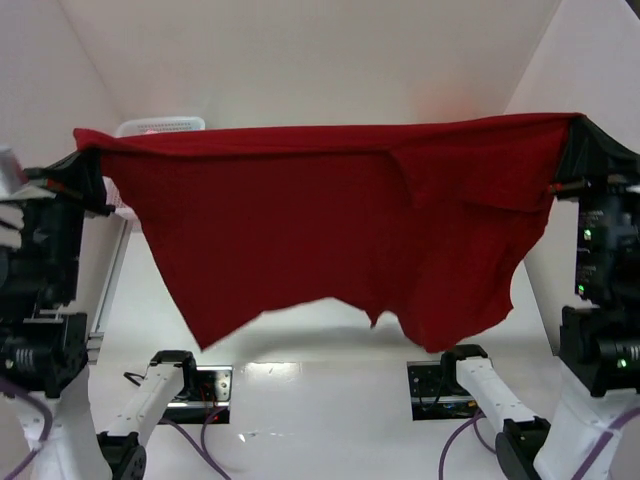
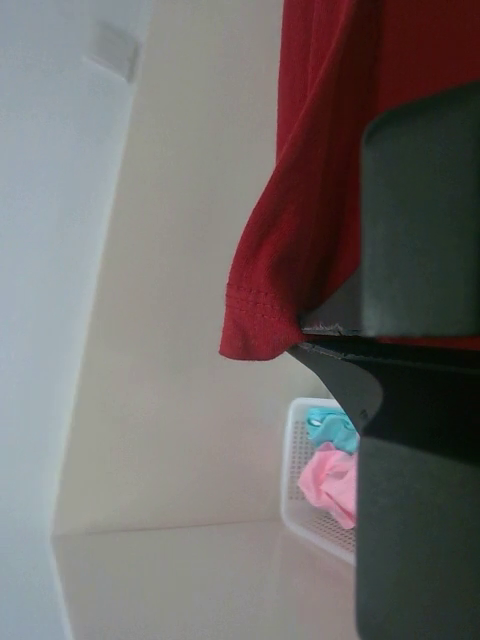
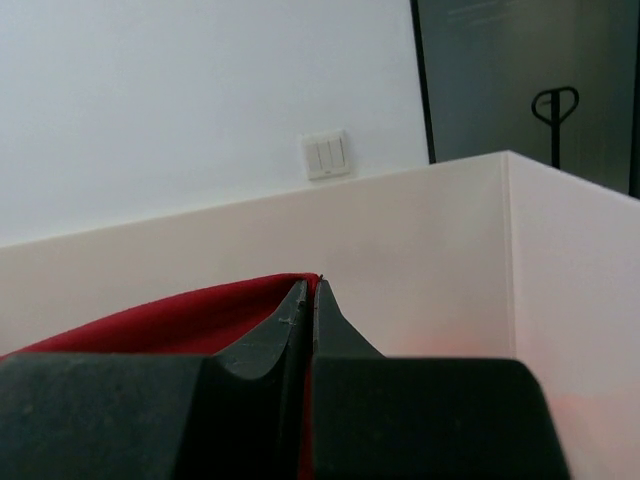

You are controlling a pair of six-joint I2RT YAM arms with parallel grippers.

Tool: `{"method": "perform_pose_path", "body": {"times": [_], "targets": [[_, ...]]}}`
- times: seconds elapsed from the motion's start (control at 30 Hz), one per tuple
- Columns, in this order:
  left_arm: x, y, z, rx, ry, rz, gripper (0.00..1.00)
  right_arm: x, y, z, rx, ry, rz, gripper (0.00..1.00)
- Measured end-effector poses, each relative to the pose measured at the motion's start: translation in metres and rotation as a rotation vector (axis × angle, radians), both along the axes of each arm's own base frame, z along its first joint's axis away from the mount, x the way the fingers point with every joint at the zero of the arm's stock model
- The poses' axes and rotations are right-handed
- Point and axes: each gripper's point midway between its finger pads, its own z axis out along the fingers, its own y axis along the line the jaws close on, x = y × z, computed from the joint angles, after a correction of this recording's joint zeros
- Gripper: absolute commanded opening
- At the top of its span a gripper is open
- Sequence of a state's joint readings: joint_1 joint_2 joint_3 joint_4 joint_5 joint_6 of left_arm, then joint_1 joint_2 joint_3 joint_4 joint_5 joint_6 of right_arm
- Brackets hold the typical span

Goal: Fold and stack the t-shirts
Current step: Flatten out the tshirt

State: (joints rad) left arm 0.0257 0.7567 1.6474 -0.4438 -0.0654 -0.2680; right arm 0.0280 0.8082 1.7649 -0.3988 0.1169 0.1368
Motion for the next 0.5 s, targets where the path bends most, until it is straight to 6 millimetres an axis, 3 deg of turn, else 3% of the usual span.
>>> {"method": "perform_pose_path", "body": {"times": [0.1, 0.17, 0.2, 0.23, 0.27, 0.33, 0.37, 0.5], "targets": [[0.039, 0.002, -0.022, -0.004, 0.095, 0.004, 0.0, 0.036, 0.001, -0.015, 0.001, 0.074, 0.002, 0.01], [0.063, 0.003, -0.042, -0.007, 0.164, 0.006, 0.0, 0.076, 0.002, -0.039, -0.001, 0.166, 0.002, 0.01], [0.074, 0.003, -0.053, -0.008, 0.199, 0.007, 0.0, 0.082, 0.003, -0.043, -0.001, 0.18, 0.003, 0.01], [0.082, 0.004, -0.063, -0.009, 0.228, 0.009, 0.0, 0.1, 0.003, -0.057, -0.002, 0.224, 0.002, 0.01], [0.094, 0.004, -0.078, -0.01, 0.266, 0.01, 0.0, 0.125, 0.004, -0.083, -0.001, 0.299, 0.004, 0.01], [0.113, 0.006, -0.109, -0.013, 0.35, 0.015, 0.0, 0.152, 0.005, -0.114, 0.001, 0.381, 0.005, 0.01], [0.124, 0.007, -0.136, -0.015, 0.411, 0.019, 0.0, 0.165, 0.005, -0.134, 0.003, 0.423, 0.005, 0.01], [0.141, 0.009, -0.188, -0.018, 0.532, 0.028, 0.0, 0.198, 0.006, -0.212, 0.014, 0.595, 0.005, 0.01]]}}
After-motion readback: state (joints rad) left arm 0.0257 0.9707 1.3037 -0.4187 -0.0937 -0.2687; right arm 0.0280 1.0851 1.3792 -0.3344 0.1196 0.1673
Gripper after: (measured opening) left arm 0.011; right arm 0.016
